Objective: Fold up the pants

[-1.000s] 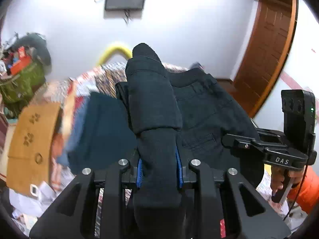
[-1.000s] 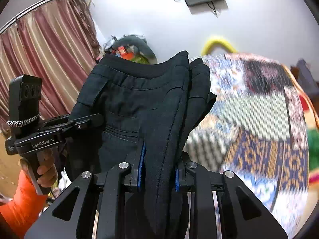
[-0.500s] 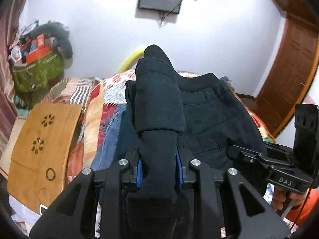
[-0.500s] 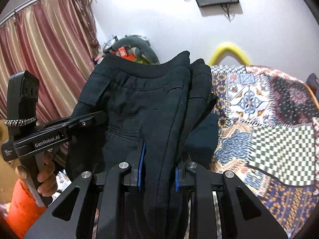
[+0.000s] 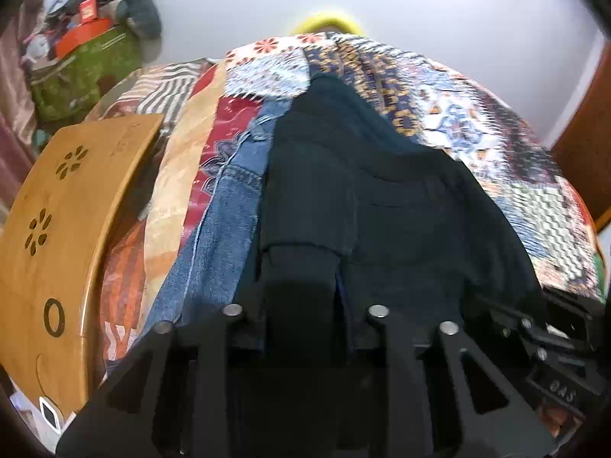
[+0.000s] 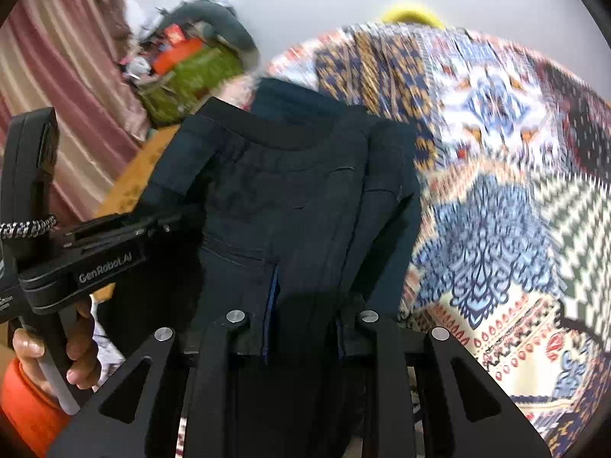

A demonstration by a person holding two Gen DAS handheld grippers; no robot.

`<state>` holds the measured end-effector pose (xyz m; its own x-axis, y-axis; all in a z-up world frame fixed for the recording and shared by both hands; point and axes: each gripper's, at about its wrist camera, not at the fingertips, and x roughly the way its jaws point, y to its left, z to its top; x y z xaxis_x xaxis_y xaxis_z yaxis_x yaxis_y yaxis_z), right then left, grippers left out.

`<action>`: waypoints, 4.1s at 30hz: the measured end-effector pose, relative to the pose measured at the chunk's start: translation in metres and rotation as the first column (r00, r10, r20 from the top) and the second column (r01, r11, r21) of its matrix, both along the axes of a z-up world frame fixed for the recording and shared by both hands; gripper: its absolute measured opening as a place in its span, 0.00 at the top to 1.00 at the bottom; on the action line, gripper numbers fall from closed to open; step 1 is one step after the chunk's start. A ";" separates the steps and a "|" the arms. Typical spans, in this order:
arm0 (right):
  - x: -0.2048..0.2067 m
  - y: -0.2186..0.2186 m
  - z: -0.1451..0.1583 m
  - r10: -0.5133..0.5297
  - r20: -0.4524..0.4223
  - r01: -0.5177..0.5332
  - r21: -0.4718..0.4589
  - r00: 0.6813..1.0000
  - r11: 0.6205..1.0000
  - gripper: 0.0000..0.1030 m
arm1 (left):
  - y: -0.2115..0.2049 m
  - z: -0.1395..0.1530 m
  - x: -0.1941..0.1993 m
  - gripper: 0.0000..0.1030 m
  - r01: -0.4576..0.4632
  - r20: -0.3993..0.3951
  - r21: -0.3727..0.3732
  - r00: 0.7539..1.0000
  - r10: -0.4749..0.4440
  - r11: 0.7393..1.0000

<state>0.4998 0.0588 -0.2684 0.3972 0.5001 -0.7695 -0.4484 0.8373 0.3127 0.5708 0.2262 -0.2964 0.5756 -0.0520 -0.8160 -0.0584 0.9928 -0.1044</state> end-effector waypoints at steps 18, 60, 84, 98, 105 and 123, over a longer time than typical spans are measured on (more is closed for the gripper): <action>-0.108 -0.087 0.136 -0.025 0.211 0.011 0.067 0.977 0.998 0.68 | -0.012 0.147 -0.145 0.54 -0.037 0.162 0.069 0.987 0.025 0.997; -0.389 -0.162 0.267 -0.200 0.694 0.052 0.228 0.692 0.972 0.01 | -0.107 0.300 -0.506 0.00 -0.107 0.698 0.102 0.716 0.006 0.989; -0.393 -0.168 0.257 -0.194 0.675 0.059 0.218 0.712 0.974 0.01 | -0.105 0.292 -0.498 0.00 -0.086 0.684 0.095 0.729 -0.002 0.992; -0.392 -0.168 0.258 -0.203 0.672 0.072 0.219 0.712 0.973 0.01 | -0.101 0.286 -0.494 0.00 -0.072 0.674 0.086 0.739 -0.004 0.994; -0.392 -0.169 0.260 -0.205 0.678 0.078 0.213 0.706 0.974 0.01 | -0.102 0.287 -0.492 0.00 -0.060 0.671 0.080 0.742 -0.009 0.995; -0.392 -0.167 0.263 -0.209 0.681 0.083 0.213 0.702 0.973 0.01 | -0.104 0.289 -0.493 0.00 -0.047 0.668 0.072 0.744 -0.013 0.996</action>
<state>0.1078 -0.1086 -0.0055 0.8647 0.4755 -0.1618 -0.4665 0.8797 0.0921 0.0774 0.1221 -0.0076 0.9748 0.0105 -0.2230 -0.0209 0.9988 -0.0445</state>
